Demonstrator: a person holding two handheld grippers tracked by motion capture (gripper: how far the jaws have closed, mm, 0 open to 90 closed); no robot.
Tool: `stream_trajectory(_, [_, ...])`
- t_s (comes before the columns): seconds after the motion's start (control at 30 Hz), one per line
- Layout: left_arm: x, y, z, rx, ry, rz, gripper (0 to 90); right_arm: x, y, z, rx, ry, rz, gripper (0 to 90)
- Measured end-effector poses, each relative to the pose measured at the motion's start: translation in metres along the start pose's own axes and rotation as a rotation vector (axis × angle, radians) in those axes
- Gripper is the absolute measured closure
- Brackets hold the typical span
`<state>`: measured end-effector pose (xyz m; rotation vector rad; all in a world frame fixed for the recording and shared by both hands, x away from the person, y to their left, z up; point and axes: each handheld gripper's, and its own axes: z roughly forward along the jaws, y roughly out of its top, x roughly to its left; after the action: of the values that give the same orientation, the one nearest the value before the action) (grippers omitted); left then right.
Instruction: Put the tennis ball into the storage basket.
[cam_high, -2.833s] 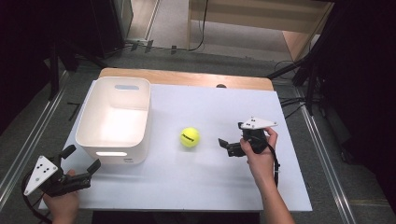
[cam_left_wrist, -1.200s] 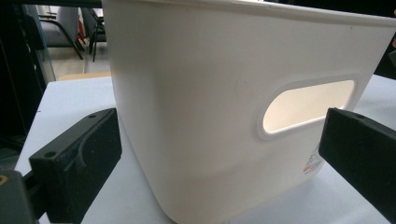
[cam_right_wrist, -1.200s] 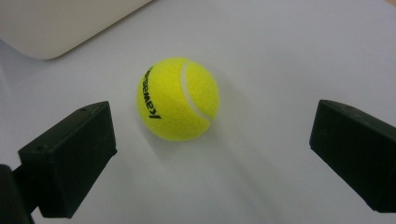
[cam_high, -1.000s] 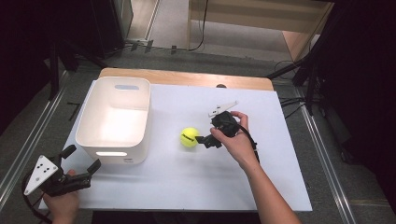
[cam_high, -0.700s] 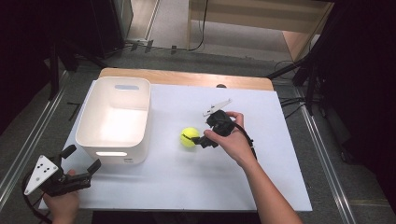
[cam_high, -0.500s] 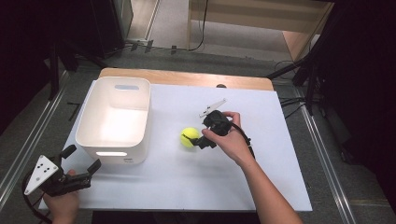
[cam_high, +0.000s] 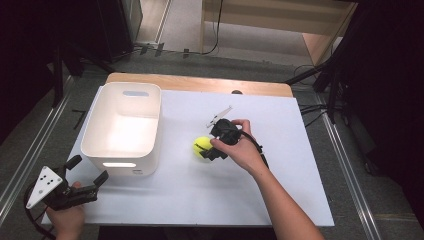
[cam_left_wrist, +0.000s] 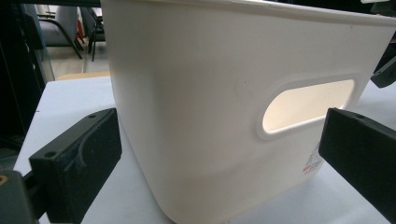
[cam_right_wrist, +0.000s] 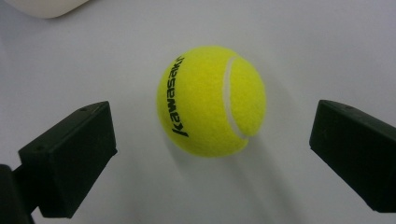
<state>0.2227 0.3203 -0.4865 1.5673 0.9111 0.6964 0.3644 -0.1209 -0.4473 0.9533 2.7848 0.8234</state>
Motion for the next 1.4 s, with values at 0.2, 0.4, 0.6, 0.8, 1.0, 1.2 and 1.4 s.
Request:
stream_trajectory(0.2, [0.0,0.0,0.0,0.0,0.001,-0.001,0.0,0.002,0.004,0.006,0.034,0.002,-0.01,0.0])
stream_trajectory(0.4, [0.0,0.0,0.0,-0.003,0.0,-0.004,0.0,0.003,0.006,0.01,0.056,0.002,-0.01,0.0])
stream_trajectory(0.6, [0.0,0.0,0.0,-0.003,0.0,-0.003,0.0,0.004,0.009,0.014,0.082,0.003,-0.008,0.0])
stream_trajectory(0.8, [0.0,0.0,0.0,-0.003,-0.001,-0.003,0.0,0.003,0.011,0.017,0.095,0.004,-0.01,0.0])
stream_trajectory(1.0, [0.0,0.0,0.0,-0.004,-0.002,-0.004,0.0,0.004,0.014,0.02,0.111,0.006,-0.013,0.0])
stream_trajectory(1.2, [0.001,0.0,0.0,-0.005,-0.002,-0.004,0.0,0.005,0.015,0.024,0.126,0.006,-0.011,0.0])
stream_trajectory(1.4, [0.001,0.0,-0.001,-0.006,-0.001,-0.006,0.0,0.005,0.016,0.028,0.137,0.004,-0.003,0.0])
